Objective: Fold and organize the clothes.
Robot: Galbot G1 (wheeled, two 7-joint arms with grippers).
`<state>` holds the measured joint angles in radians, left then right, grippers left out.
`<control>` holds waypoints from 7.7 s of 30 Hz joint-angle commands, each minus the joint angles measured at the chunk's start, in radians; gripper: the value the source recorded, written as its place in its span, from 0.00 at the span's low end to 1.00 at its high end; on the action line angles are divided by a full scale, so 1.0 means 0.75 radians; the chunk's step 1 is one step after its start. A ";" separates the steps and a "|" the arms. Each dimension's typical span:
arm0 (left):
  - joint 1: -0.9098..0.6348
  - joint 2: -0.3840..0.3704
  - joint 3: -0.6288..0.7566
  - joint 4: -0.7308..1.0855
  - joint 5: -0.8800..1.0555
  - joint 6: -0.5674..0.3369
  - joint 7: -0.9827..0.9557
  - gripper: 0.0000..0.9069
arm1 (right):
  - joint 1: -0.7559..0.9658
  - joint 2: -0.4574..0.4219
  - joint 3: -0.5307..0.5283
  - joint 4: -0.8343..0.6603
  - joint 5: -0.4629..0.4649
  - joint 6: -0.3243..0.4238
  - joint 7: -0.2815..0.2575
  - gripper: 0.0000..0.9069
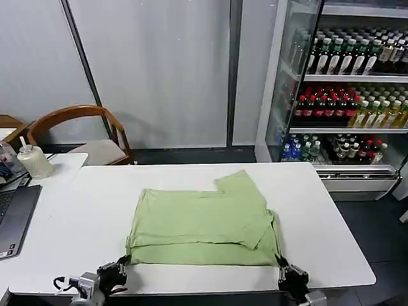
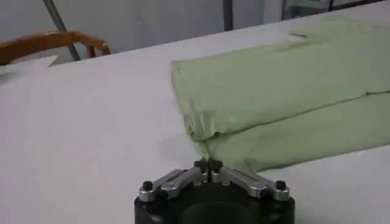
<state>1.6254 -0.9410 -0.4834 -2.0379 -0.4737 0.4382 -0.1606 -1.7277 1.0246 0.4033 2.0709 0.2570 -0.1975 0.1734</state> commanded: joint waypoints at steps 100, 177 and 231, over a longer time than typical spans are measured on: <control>-1.271 -0.116 0.466 1.165 -0.080 -0.134 0.327 1.00 | 1.758 0.562 -0.407 -1.640 0.326 -0.242 0.038 1.00; -0.615 0.047 0.186 0.516 -0.144 -0.268 0.312 0.02 | 0.758 0.083 -0.236 -0.243 0.373 -0.341 0.120 0.00; -0.395 0.132 0.129 0.330 -0.127 -0.131 0.261 0.02 | 0.562 0.130 -0.186 -0.063 0.434 -0.409 0.182 0.00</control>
<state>1.3201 -0.8417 -0.3858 -1.7873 -0.5728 0.3322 0.0365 -1.3031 1.1146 0.2630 2.0217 0.5480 -0.5161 0.3039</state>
